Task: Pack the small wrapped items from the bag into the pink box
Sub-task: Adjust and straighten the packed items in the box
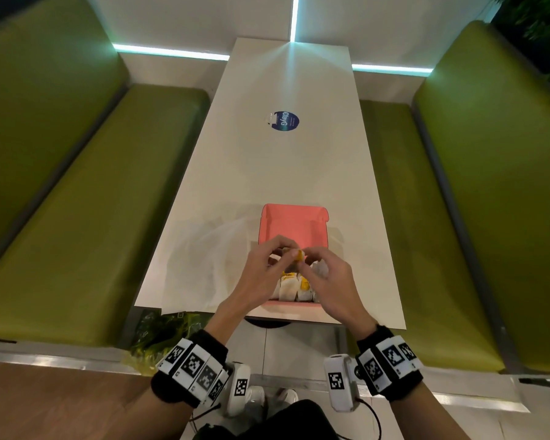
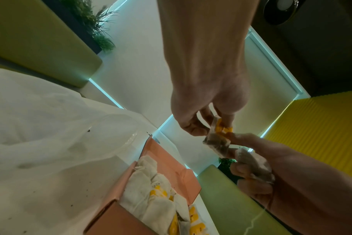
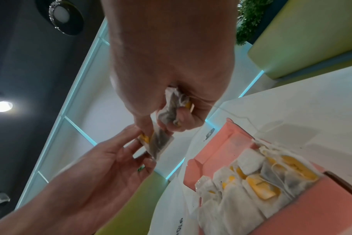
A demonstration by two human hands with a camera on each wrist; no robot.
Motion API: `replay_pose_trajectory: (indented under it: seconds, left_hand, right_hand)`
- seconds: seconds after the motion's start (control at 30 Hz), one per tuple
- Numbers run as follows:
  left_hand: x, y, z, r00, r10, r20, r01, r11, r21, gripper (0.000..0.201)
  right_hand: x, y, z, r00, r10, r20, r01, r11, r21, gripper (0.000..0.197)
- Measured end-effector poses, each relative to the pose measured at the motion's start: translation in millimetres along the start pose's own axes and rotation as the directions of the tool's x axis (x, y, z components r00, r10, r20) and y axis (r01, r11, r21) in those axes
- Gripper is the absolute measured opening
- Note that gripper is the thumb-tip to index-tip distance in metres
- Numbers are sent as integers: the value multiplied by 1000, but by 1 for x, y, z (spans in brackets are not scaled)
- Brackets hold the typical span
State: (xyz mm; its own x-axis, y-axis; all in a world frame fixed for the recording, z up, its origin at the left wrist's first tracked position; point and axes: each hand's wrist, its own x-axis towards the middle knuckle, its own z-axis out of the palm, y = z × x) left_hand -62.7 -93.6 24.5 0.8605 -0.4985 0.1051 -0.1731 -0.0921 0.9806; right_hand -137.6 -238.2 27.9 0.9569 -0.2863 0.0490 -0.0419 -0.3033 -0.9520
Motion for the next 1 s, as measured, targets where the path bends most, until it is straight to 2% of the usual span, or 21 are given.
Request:
replay_pose_trajectory:
  seconds: [0.2,0.27,0.37,0.43,0.53,0.6,0.73,0.87,1.0]
  left_hand:
    - [-5,-4,3,999,-26,31,26,1000,-10,6]
    - [-9,-11,3,998,-49,29,48,998,35,12]
    - [-18,-31,-1,997,-58,43,47,975,218,10]
    - [-27,-46,-4,994,-98,53,71,924,375,6]
    - [-39,-61,-12,985,-172,-12,154,846,510,11]
    - [-43,-66,-15,982,-183,-48,181,837,516,18]
    - [-46,-69,-15,983,-177,-41,174,849,499,23]
    - [-49,-69,-15,984,-159,-80,178,847,501,20]
    - [-52,-69,-13,991,-127,-49,132,817,562,15]
  right_hand:
    - [-3,9,1,998,8,63,-2,995,-95,12]
    - [-4,14,-2,998,31,54,-24,992,-122,12]
    - [-7,26,-5,994,105,35,-96,974,-206,6]
    - [-11,37,-5,986,161,33,-144,944,-296,5]
    - [-13,46,4,976,208,64,-166,903,-396,5]
    - [-10,47,15,976,199,90,-146,900,-410,4]
    - [0,42,40,974,171,147,-87,887,-453,12]
    - [7,39,59,957,235,169,-95,807,-583,11]
    - [5,43,67,940,303,155,-119,719,-685,11]
